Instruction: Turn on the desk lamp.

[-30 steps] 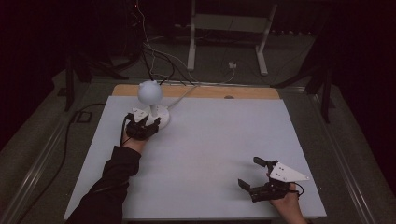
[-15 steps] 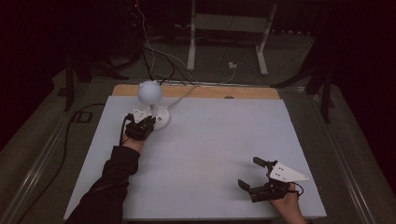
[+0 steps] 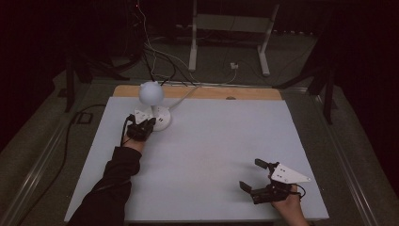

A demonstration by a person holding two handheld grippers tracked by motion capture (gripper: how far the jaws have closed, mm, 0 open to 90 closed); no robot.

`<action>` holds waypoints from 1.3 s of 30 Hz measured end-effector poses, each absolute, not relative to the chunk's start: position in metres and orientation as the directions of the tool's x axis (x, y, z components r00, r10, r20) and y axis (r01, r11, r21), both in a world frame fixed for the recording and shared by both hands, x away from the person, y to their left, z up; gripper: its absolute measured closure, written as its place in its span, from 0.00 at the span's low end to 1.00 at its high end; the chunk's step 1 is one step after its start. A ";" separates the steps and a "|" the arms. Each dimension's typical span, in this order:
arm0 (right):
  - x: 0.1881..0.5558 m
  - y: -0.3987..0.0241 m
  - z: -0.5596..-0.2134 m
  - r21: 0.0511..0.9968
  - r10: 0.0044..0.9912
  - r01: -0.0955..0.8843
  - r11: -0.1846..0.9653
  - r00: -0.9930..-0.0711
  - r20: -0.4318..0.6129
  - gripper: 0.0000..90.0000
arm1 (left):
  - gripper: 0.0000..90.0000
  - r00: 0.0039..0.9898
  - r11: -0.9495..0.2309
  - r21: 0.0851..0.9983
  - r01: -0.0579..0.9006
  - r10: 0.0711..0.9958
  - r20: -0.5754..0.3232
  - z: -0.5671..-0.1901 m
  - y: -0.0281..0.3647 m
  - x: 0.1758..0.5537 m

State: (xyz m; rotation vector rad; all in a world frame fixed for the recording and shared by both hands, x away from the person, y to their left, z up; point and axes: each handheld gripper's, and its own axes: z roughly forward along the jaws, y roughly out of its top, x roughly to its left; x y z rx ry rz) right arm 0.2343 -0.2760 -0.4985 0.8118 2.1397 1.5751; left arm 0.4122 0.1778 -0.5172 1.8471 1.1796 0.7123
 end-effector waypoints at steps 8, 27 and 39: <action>0.234 -0.277 -0.498 0.949 0.638 0.235 0.209 -0.768 0.050 0.00 | 1.00 0.395 -0.224 0.854 0.470 0.918 0.024 -0.520 0.179 0.415; 0.234 -0.277 -0.498 0.949 0.637 0.234 0.212 -0.769 0.048 0.00 | 1.00 0.410 -0.236 0.850 0.472 0.912 0.026 -0.523 0.178 0.418; 0.234 -0.277 -0.498 0.949 0.638 0.234 0.210 -0.769 0.048 0.00 | 1.00 0.404 -0.262 0.846 0.464 0.913 0.061 -0.524 0.175 0.420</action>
